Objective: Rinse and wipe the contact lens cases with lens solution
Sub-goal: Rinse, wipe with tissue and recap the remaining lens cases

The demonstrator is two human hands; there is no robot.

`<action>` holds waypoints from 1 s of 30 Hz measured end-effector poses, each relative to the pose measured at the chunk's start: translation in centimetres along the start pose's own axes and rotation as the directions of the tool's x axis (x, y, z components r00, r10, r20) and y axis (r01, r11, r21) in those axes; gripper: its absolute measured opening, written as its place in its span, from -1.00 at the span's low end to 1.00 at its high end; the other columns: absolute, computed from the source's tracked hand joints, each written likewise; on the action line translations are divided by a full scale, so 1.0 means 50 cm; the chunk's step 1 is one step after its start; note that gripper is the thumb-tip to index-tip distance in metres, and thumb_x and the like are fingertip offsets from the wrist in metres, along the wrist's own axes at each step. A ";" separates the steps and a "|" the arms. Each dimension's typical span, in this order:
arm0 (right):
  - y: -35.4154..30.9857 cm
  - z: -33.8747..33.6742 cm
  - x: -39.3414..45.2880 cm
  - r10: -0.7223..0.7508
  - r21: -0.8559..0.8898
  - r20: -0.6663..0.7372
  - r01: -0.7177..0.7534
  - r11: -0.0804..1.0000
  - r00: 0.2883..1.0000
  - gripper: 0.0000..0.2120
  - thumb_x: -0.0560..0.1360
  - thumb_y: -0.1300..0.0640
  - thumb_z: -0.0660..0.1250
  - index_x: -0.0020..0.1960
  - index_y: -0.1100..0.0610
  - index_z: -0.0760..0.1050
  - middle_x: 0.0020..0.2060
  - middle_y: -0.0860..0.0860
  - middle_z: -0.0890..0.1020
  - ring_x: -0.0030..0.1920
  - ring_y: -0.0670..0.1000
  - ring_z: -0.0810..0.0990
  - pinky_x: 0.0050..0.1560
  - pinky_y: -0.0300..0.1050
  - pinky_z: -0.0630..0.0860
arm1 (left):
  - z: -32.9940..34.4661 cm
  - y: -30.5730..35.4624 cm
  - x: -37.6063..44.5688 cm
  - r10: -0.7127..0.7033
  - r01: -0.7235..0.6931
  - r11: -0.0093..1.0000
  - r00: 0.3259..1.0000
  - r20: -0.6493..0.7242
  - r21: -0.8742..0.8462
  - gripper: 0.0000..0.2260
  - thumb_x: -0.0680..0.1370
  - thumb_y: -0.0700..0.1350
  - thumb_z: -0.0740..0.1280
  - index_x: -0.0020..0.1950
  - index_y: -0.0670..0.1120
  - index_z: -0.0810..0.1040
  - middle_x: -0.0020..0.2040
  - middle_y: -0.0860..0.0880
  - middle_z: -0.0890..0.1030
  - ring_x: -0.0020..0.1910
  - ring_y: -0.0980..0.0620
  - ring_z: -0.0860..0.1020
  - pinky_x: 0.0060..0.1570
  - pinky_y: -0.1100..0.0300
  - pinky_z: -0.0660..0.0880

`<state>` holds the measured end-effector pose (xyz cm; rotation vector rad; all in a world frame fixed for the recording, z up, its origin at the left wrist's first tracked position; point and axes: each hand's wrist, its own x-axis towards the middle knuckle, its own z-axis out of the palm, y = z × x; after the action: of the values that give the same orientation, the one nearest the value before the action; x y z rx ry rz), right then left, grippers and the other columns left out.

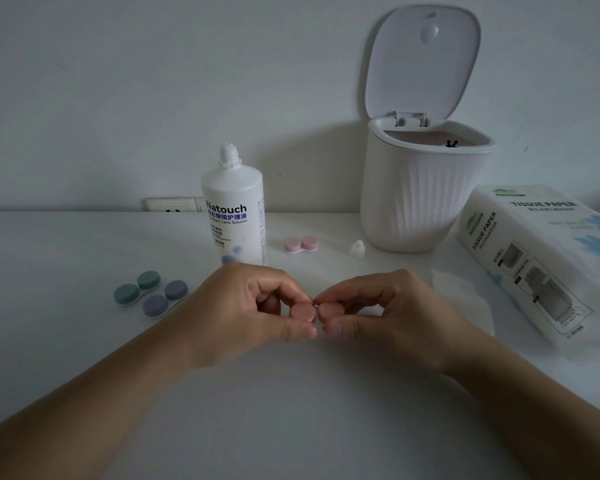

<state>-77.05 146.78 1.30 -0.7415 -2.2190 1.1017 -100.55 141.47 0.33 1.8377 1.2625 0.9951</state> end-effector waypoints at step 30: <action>0.036 -0.009 0.047 0.165 -0.315 -0.199 -0.223 0.923 0.966 -0.91 0.49 0.03 0.47 -0.01 -0.12 0.64 -0.36 -0.18 0.58 -0.34 -0.30 0.51 -0.24 -0.46 0.41 | -0.065 -0.011 -0.077 0.016 0.051 0.905 0.988 -0.154 0.422 -0.86 0.43 0.06 0.51 -0.05 0.15 0.62 -0.06 0.18 0.52 -0.36 0.14 0.42 -0.32 0.26 0.36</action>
<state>-77.96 149.53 0.58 -1.1775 -2.2458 0.7182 -104.55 138.37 0.59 2.0983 1.6951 0.9171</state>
